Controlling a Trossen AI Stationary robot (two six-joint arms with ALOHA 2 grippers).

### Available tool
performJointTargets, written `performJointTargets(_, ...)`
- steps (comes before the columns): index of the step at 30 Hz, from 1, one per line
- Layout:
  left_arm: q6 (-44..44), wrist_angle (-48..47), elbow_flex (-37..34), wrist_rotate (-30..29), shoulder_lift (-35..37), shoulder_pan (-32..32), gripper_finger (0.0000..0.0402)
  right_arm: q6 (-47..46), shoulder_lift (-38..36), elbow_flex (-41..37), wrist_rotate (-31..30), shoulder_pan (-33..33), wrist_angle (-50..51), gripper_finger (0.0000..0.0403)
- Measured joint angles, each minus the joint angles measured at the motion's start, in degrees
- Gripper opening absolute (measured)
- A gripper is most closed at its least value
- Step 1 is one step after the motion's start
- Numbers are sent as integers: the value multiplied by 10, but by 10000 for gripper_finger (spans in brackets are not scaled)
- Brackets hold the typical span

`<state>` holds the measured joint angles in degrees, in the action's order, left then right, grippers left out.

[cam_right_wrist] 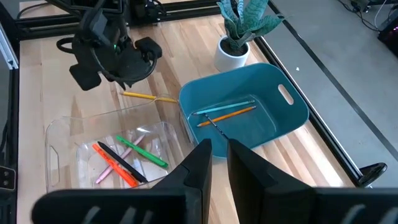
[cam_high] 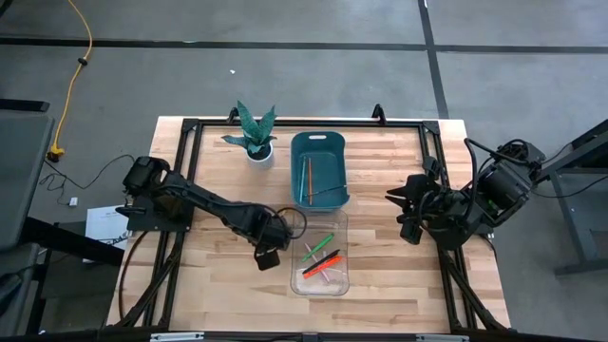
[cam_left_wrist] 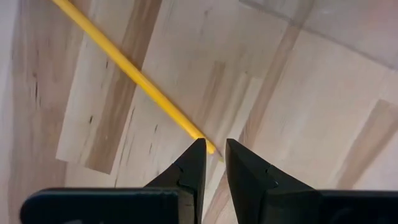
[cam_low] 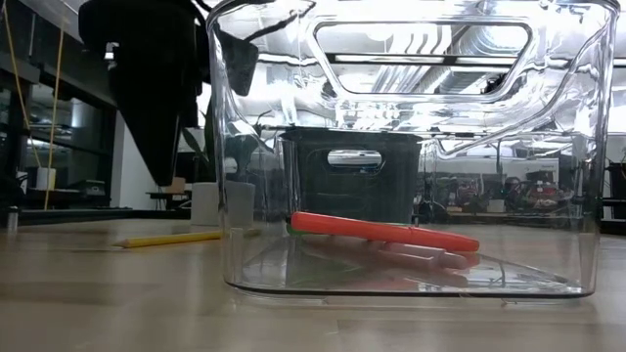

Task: Sort pens & pencils
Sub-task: Put the yellow pencil into the blue bin

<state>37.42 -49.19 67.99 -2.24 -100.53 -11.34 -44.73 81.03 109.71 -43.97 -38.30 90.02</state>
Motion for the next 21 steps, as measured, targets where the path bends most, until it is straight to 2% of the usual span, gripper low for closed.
performJointTargets(13,36,55,-56,12,0,1,51,2,0,0,0,0,0,41)
performJointTargets(21,45,74,-59,12,0,1,51,2,0,0,0,0,0,41)
